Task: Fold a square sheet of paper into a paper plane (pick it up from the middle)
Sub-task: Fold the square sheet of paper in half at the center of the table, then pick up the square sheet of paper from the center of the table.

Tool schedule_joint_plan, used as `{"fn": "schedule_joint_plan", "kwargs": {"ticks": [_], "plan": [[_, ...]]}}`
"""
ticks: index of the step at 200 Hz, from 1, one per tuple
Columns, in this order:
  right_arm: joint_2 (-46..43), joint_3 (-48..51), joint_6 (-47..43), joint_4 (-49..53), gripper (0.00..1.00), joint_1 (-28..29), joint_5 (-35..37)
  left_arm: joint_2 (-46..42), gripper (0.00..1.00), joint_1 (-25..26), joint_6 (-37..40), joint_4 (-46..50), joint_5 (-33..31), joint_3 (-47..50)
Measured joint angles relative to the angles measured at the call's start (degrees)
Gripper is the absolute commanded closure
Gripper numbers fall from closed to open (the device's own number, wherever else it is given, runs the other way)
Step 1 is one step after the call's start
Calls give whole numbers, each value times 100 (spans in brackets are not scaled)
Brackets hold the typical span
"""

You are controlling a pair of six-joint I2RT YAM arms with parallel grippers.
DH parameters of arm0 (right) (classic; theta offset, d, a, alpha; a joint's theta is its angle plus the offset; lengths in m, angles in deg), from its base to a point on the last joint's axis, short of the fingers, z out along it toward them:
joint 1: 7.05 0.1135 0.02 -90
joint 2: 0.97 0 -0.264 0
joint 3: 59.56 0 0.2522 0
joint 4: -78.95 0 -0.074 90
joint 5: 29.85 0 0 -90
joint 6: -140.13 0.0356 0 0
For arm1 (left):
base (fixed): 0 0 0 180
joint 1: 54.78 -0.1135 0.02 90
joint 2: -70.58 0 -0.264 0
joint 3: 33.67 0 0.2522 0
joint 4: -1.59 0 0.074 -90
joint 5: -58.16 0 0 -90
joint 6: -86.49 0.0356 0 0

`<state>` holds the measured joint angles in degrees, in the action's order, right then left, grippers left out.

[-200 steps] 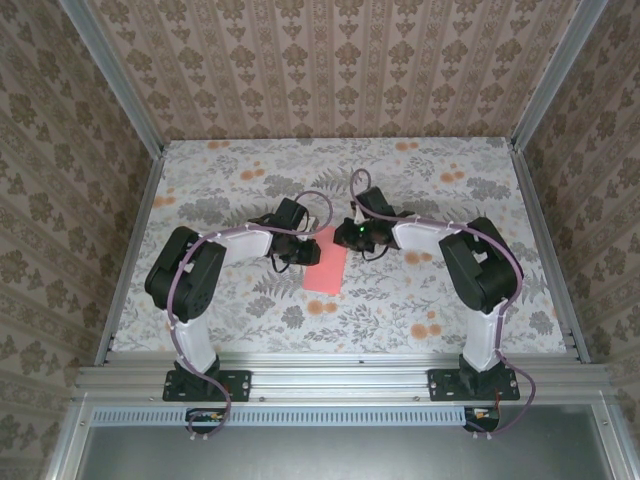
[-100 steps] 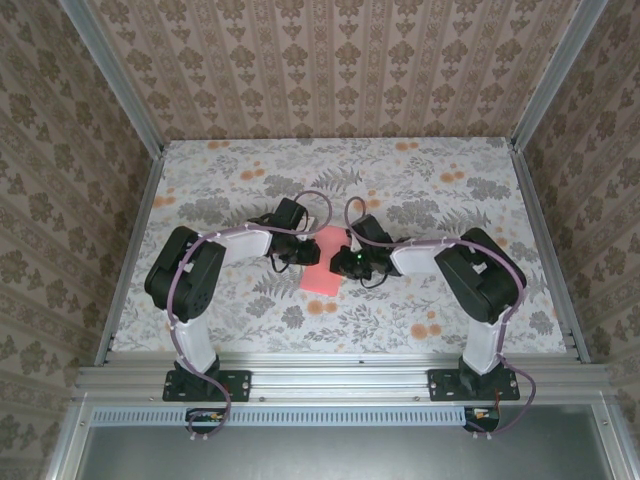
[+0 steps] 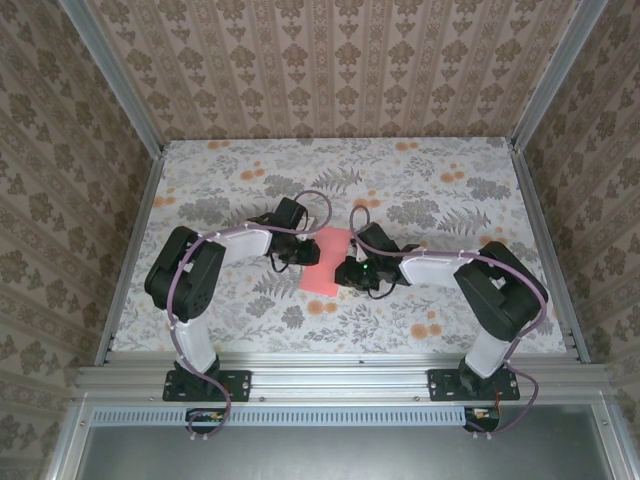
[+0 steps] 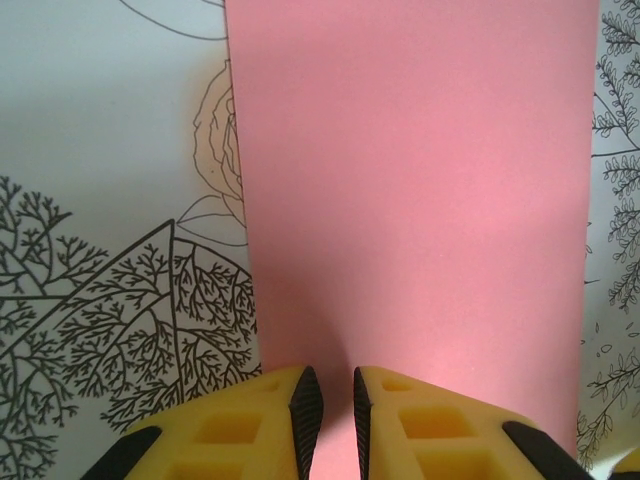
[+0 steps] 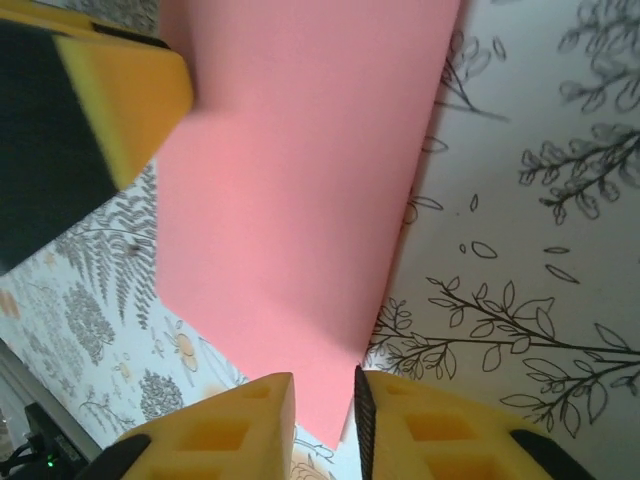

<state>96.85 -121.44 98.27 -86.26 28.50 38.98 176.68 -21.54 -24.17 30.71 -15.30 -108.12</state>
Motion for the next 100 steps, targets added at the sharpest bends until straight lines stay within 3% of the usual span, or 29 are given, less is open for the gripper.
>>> {"fn": "schedule_joint_plan", "kwargs": {"ticks": [100], "plan": [[492, -1005, -17, 542, 58, -494, 138, -66, 77, -33, -2, 284, 83, -9]]}}
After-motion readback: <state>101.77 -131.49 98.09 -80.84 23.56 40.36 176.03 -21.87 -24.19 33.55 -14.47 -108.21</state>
